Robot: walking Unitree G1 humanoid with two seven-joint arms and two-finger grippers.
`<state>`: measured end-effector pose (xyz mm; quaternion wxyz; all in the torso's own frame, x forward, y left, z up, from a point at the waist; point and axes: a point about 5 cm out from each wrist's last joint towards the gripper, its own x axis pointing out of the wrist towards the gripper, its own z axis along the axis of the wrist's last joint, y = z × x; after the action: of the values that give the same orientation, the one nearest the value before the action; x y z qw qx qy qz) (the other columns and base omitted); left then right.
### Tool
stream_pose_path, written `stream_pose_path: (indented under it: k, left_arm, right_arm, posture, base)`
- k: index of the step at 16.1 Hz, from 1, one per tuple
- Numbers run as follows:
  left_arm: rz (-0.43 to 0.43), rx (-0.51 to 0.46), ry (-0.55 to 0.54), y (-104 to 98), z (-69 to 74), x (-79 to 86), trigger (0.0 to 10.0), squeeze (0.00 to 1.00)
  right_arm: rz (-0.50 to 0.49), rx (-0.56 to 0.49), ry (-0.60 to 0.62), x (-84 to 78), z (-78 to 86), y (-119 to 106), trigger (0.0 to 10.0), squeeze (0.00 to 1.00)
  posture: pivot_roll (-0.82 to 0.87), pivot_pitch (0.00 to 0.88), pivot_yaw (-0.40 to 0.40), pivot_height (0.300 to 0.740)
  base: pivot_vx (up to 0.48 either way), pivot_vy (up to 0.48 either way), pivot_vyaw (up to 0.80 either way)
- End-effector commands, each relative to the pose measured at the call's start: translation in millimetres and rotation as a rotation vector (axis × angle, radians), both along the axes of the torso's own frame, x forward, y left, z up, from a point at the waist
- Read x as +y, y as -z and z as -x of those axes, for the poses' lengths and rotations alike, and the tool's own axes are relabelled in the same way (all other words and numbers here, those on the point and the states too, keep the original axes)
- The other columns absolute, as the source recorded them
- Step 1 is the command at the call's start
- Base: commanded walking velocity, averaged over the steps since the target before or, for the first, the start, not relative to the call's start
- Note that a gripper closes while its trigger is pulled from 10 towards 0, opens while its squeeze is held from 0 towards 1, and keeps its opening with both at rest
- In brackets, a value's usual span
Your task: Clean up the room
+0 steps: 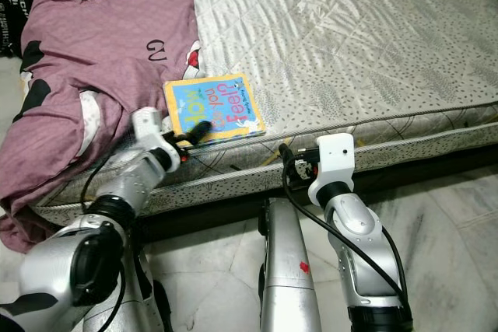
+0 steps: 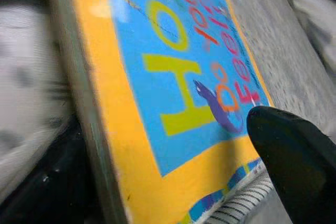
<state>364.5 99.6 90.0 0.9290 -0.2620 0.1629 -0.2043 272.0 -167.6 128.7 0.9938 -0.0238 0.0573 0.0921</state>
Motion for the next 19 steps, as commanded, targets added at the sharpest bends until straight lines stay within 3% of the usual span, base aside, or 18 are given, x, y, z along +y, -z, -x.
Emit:
stream_pose_path:
  k: [1,7,8,19]
  left_arm:
    - [0.0,0.043,0.146,8.9,11.0,-35.0,10.0,0.0]
    - [0.006,0.137,0.05,24.0,15.5,-22.6,10.0,0.0]
    - [0.032,0.143,0.027,24.2,14.8,-17.6,0.0,0.0]
    - [0.095,0.13,-0.064,18.8,8.5,0.0,0.0,0.0]
  right_arm:
    - [0.002,-0.021,-0.004,1.6,-0.2,-4.5,10.0,0.0]
    - [-0.001,-0.021,-0.001,2.4,-0.7,-4.3,10.0,0.0]
    - [-0.001,-0.022,0.0,2.2,-0.7,-4.3,10.0,0.0]
    - [0.001,-0.031,0.0,2.7,-5.5,-5.5,10.0,0.0]
  posture:
    - [-0.33,0.149,-0.049,0.462]
    - [-0.33,0.151,-0.048,0.462]
    - [-0.33,0.151,-0.048,0.462]
    - [-0.33,0.147,-0.045,0.462]
  base:
    - [0.0,0.0,0.0]
    - [0.0,0.0,0.0]
    - [0.0,0.0,0.0]
    - [0.0,0.0,0.0]
